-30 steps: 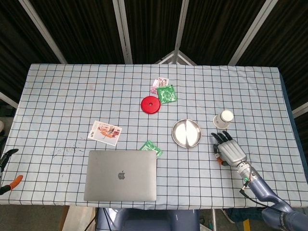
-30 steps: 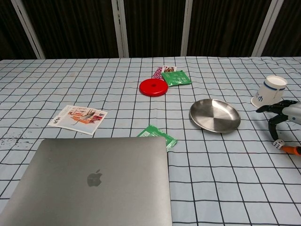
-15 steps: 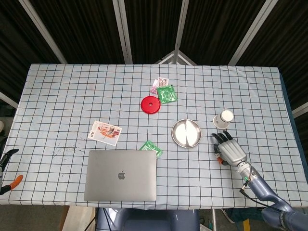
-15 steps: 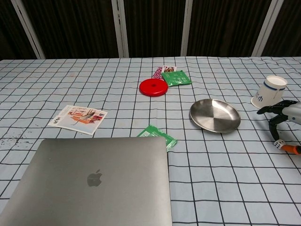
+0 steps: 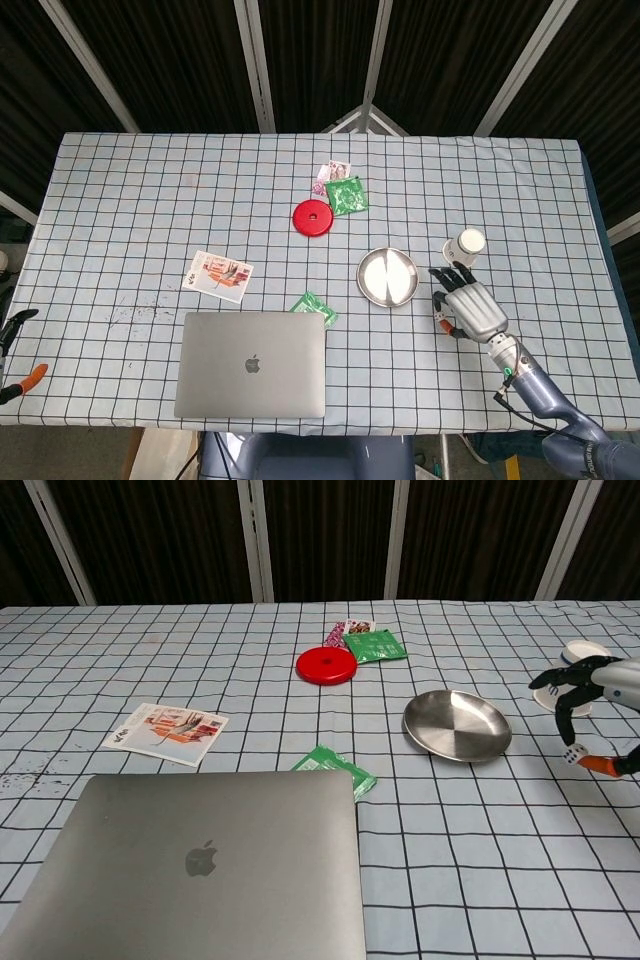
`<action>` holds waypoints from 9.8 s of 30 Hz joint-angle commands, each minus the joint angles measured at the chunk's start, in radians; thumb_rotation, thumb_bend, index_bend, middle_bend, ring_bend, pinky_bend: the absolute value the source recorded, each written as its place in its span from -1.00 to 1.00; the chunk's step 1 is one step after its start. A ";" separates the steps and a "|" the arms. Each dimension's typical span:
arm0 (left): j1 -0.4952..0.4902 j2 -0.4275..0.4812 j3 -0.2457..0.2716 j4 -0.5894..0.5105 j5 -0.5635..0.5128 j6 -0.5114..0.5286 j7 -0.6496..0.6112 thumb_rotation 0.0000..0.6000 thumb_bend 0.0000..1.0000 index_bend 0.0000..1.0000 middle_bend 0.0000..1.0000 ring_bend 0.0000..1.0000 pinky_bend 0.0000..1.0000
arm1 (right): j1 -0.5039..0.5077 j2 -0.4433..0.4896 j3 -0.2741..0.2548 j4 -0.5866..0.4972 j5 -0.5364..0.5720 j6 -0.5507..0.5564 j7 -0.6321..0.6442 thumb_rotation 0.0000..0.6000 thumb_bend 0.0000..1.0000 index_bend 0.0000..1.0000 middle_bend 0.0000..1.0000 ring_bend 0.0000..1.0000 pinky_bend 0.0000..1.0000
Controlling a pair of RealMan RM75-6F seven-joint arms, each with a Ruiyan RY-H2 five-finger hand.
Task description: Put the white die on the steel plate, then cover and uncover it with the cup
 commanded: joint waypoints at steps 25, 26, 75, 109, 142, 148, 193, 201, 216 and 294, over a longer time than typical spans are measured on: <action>0.005 0.034 -0.006 0.010 -0.020 0.005 -0.098 1.00 -0.48 -0.54 -1.00 -1.00 -0.74 | 0.276 -0.232 0.210 0.044 0.320 -0.250 -0.360 1.00 -0.22 0.20 -0.74 -0.75 -1.00; 0.007 0.035 -0.006 0.009 -0.019 0.008 -0.098 1.00 -0.48 -0.54 -1.00 -1.00 -0.74 | 0.281 -0.241 0.214 0.059 0.328 -0.252 -0.359 1.00 -0.22 0.20 -0.74 -0.75 -1.00; 0.018 0.029 -0.004 0.004 -0.008 0.025 -0.074 1.00 -0.47 -0.56 -1.00 -1.00 -0.74 | 0.312 -0.236 0.173 0.156 0.487 -0.310 -0.373 1.00 -1.00 -0.57 -0.77 -0.79 -1.00; 0.018 0.024 0.001 -0.009 -0.006 0.017 -0.046 1.00 -0.48 -0.56 -1.00 -1.00 -0.74 | 0.171 -0.041 0.169 0.134 0.459 -0.170 -0.261 1.00 -0.92 -0.58 -0.64 -0.85 -1.00; 0.006 0.008 0.002 -0.023 -0.020 -0.012 0.013 1.00 -0.48 -0.55 -1.00 -1.00 -0.74 | 0.199 -0.098 0.160 0.319 0.412 -0.223 -0.176 1.00 -0.39 -0.25 -0.28 -0.75 -1.00; 0.005 0.005 0.002 -0.025 -0.023 -0.015 0.023 1.00 -0.47 -0.55 -1.00 -1.00 -0.74 | 0.197 -0.111 0.150 0.349 0.392 -0.229 -0.152 1.00 -0.39 -0.22 -0.28 -0.75 -1.00; -0.004 0.002 0.010 -0.025 -0.016 -0.031 0.038 1.00 -0.48 -0.55 -1.00 -1.00 -0.74 | 0.193 -0.069 0.146 0.296 0.328 -0.213 -0.138 1.00 -0.22 -0.16 -0.06 -0.56 -1.00; -0.003 0.011 0.010 -0.024 -0.016 -0.027 0.016 1.00 -0.48 -0.54 -1.00 -1.00 -0.74 | 0.203 -0.011 0.161 0.160 0.330 -0.186 -0.214 1.00 -0.22 -0.15 -0.06 -0.56 -1.00; 0.001 0.025 0.012 -0.019 -0.011 -0.019 -0.022 1.00 -0.48 -0.54 -1.00 -1.00 -0.74 | 0.241 0.033 0.153 -0.175 0.283 -0.131 -0.397 1.00 -0.22 -0.15 -0.06 -0.56 -1.00; -0.011 0.011 0.010 -0.025 -0.031 -0.046 0.022 1.00 -0.48 -0.53 -1.00 -1.00 -0.74 | 0.297 -0.264 0.132 0.225 0.203 -0.073 -0.311 1.00 -0.22 -0.05 -0.06 -0.56 -1.00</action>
